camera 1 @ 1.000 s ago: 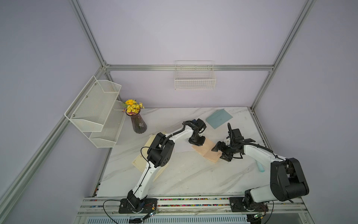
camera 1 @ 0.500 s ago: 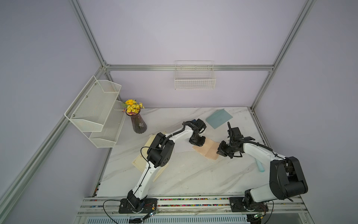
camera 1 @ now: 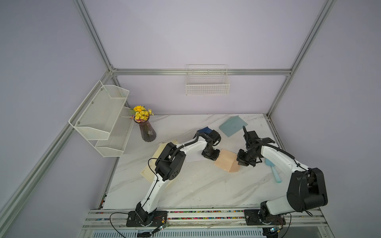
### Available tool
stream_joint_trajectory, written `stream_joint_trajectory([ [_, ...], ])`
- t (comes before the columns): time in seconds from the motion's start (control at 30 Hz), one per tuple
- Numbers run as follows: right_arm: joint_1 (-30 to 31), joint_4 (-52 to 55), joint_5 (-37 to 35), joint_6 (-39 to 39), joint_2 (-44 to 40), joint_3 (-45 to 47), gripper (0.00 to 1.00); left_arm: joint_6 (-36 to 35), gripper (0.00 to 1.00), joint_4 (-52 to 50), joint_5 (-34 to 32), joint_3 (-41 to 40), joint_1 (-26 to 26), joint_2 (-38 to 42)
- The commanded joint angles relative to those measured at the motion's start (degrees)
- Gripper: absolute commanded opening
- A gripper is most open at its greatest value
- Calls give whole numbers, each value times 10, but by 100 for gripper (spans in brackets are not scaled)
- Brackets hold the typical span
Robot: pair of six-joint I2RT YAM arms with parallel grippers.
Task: Fold the letter paper in half and place it into the envelope
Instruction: Fold the letter paper at the center of the board.
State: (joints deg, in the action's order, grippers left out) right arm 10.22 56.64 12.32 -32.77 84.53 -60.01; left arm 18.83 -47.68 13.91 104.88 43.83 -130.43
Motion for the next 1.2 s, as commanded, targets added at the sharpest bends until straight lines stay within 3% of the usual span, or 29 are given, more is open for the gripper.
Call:
stream_joint_trajectory([
  [0.0,-3,44,-17,14,2,-11,0,-12,19,-4,6,-6,15,29],
  [0.23,-3,26,0,11,22,-18,0,-19,14,-4,11,-9,25,27],
  [0.43,-3,16,16,5,28,-32,0,-30,4,-3,10,-26,29,28],
  [0.6,-3,-2,47,1,27,-35,0,-36,3,-2,6,-39,30,28],
  [0.73,-4,-36,94,-8,19,-18,19,-41,3,-1,5,-45,30,28],
  [0.9,-3,-107,152,-42,8,24,52,-42,3,-1,5,-49,30,31],
  [1.17,-3,-232,200,-95,21,86,73,-37,3,-1,1,-58,30,37],
])
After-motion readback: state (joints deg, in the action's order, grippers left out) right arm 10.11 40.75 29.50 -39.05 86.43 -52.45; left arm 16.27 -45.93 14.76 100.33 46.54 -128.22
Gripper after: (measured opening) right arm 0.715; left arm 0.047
